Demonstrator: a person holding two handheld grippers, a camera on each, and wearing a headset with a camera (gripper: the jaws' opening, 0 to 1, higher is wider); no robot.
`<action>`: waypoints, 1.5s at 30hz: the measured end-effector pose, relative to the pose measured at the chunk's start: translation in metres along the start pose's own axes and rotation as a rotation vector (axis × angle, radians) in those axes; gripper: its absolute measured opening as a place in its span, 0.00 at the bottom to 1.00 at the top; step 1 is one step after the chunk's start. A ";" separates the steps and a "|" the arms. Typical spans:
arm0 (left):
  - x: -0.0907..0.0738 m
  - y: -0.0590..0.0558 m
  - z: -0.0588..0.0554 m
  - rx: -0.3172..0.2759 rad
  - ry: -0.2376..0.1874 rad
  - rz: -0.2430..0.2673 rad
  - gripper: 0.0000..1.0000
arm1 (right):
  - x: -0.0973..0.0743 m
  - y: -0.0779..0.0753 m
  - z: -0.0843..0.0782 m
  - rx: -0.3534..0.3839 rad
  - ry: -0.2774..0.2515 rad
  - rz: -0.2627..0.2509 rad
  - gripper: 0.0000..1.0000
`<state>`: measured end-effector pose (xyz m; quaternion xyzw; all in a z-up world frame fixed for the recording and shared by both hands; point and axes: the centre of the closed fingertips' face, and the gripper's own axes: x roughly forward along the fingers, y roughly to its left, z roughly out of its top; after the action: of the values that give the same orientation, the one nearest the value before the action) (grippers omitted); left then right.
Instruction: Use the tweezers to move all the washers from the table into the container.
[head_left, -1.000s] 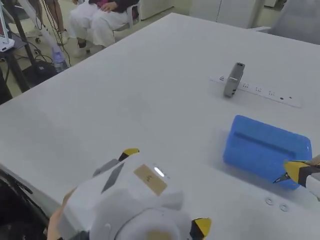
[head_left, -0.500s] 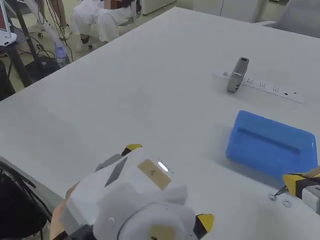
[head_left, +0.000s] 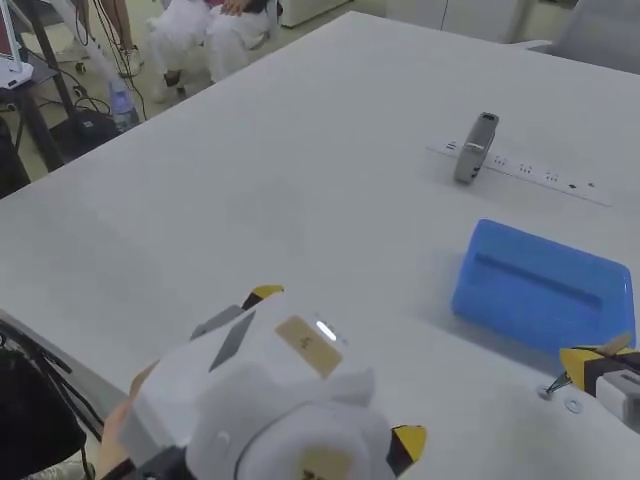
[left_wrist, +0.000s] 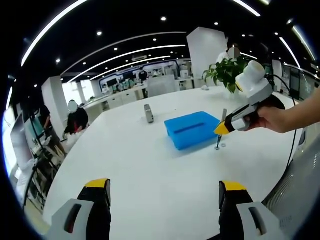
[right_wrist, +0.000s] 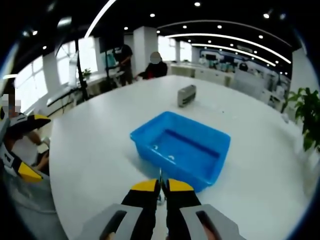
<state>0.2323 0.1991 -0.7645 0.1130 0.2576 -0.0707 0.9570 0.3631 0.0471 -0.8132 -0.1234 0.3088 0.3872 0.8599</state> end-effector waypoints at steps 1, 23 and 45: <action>0.000 0.000 0.000 0.000 -0.001 0.000 0.91 | 0.000 0.000 0.000 -0.001 0.002 0.001 0.02; 0.000 0.000 0.001 -0.002 -0.010 0.001 0.91 | -0.025 0.001 0.065 0.015 -0.136 0.029 0.01; 0.000 0.003 0.002 -0.010 -0.013 0.012 0.91 | 0.033 -0.029 0.053 0.040 -0.087 -0.044 0.02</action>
<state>0.2336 0.2011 -0.7620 0.1095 0.2511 -0.0644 0.9596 0.4250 0.0710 -0.7930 -0.0957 0.2760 0.3670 0.8832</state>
